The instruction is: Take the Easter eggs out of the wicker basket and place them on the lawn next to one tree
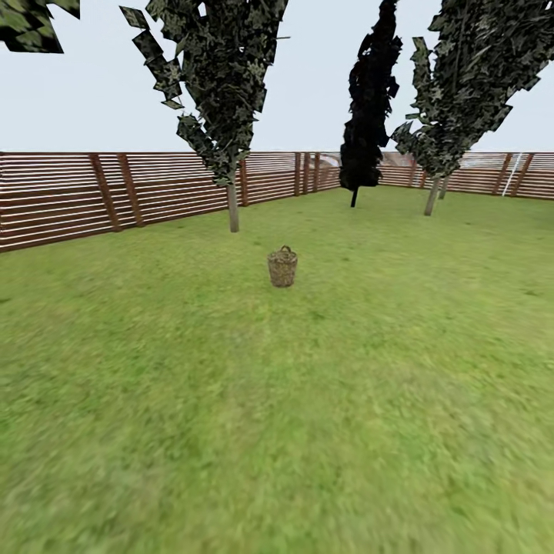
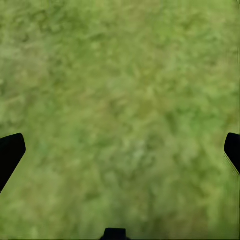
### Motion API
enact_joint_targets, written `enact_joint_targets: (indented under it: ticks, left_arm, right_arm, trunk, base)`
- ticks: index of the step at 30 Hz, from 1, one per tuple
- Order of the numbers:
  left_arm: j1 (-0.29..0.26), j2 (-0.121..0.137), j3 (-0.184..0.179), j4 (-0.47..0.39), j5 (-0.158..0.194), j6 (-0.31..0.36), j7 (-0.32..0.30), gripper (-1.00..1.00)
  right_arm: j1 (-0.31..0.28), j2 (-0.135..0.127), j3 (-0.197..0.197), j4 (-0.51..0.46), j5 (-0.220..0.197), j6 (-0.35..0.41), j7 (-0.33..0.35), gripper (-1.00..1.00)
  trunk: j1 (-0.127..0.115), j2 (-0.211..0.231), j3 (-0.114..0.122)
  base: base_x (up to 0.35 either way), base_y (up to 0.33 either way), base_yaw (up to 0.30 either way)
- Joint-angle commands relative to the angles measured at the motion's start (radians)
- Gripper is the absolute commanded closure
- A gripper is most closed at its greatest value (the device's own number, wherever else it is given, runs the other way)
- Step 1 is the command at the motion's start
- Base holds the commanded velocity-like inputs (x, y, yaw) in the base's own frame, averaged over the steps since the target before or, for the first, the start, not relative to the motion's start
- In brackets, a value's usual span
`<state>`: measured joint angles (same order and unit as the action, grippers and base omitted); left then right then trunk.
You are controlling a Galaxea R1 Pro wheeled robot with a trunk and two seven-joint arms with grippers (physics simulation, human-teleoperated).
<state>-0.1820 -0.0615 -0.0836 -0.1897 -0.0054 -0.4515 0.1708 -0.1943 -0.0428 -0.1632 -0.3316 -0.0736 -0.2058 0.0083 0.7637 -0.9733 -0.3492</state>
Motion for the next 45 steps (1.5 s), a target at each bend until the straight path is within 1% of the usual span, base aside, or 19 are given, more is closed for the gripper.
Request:
enact_joint_targets:
  ticks: [1, 17, 45]
  left_arm:
    - [-0.001, 0.000, -0.008, 0.001, -0.001, -0.003, 0.009, -1.00]
    - [-0.001, 0.000, -0.008, 0.001, -0.001, -0.003, 0.009, -1.00]
    - [-0.001, 0.000, -0.008, 0.001, -0.001, -0.003, 0.009, -1.00]
  right_arm:
    - [0.000, 0.000, 0.001, 0.001, -0.008, -0.004, 0.001, -1.00]
    - [0.000, 0.000, 0.002, 0.003, -0.008, -0.003, -0.001, -1.00]
    - [-0.001, 0.000, 0.001, -0.001, -0.008, -0.004, -0.001, -1.00]
  trunk:
    - [0.001, -0.001, -0.001]
    - [0.001, -0.001, -0.001]
    - [0.001, -0.001, -0.001]
  base:
    - [0.298, -0.172, 0.146]
    - [0.293, -0.178, 0.135]
    - [0.289, -0.183, 0.003]
